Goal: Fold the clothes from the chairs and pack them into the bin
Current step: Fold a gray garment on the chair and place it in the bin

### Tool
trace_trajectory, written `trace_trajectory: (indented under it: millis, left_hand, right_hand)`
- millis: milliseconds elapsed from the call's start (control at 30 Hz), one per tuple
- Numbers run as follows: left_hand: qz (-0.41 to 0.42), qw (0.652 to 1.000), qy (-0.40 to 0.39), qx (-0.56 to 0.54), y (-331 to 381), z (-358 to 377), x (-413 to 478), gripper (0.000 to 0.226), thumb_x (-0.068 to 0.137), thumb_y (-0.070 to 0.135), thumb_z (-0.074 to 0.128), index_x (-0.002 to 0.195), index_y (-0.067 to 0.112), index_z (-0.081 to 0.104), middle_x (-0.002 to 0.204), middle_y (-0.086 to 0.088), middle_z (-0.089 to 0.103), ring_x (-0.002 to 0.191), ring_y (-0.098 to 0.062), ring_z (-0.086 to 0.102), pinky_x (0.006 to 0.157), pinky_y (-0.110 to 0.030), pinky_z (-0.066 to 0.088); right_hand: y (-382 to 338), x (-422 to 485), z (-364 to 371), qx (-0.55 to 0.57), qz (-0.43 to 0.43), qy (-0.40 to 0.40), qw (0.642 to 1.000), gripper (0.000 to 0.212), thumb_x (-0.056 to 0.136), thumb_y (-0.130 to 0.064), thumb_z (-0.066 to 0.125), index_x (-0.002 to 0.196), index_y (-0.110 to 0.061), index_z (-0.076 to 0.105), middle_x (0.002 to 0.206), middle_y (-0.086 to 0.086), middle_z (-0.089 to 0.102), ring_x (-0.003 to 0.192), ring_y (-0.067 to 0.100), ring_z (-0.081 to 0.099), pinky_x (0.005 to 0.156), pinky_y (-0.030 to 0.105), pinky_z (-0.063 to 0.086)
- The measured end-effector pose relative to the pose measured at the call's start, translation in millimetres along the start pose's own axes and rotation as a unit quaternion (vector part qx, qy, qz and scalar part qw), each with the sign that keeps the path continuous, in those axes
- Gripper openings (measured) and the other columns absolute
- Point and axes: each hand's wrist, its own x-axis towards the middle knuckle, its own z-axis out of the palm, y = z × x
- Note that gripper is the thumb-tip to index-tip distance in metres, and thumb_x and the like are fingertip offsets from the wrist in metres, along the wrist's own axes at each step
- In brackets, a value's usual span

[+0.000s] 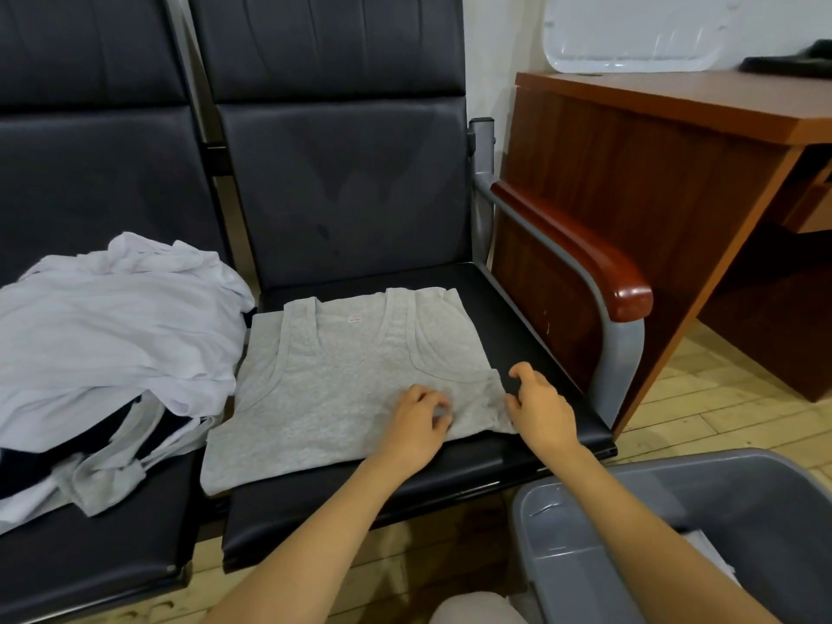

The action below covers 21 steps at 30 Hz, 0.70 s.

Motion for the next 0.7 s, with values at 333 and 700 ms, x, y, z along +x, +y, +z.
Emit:
trace_trajectory:
  millis: [333, 700]
  left_hand:
    - [-0.171, 0.954, 0.025, 0.245, -54, -74, -41, 0.047, 0.104, 0.034, 0.026, 0.149, 0.021, 0.027, 0.158, -0.008, 0.016, 0.146, -0.026, 0.01, 0.119, -0.044, 0.006]
    - [-0.197, 0.949, -0.157, 0.191, -29, -42, -44, 0.069, 0.097, 0.061, 0.014, 0.153, 0.028, -0.011, 0.157, -0.006, -0.025, 0.144, -0.028, -0.025, 0.112, -0.057, -0.018]
  right_hand:
    - [-70, -7, 17, 0.068, -0.217, -0.109, 0.968, 0.04, 0.101, -0.027, 0.042, 0.14, -0.017, 0.046, 0.149, 0.006, 0.036, 0.142, 0.027, 0.023, 0.117, 0.043, 0.018]
    - [-8, 10, 1, -0.153, -0.119, -0.269, 0.943, 0.069, 0.09, -0.072, 0.01, 0.147, -0.045, -0.017, 0.156, -0.015, -0.025, 0.144, 0.02, -0.024, 0.111, 0.063, -0.013]
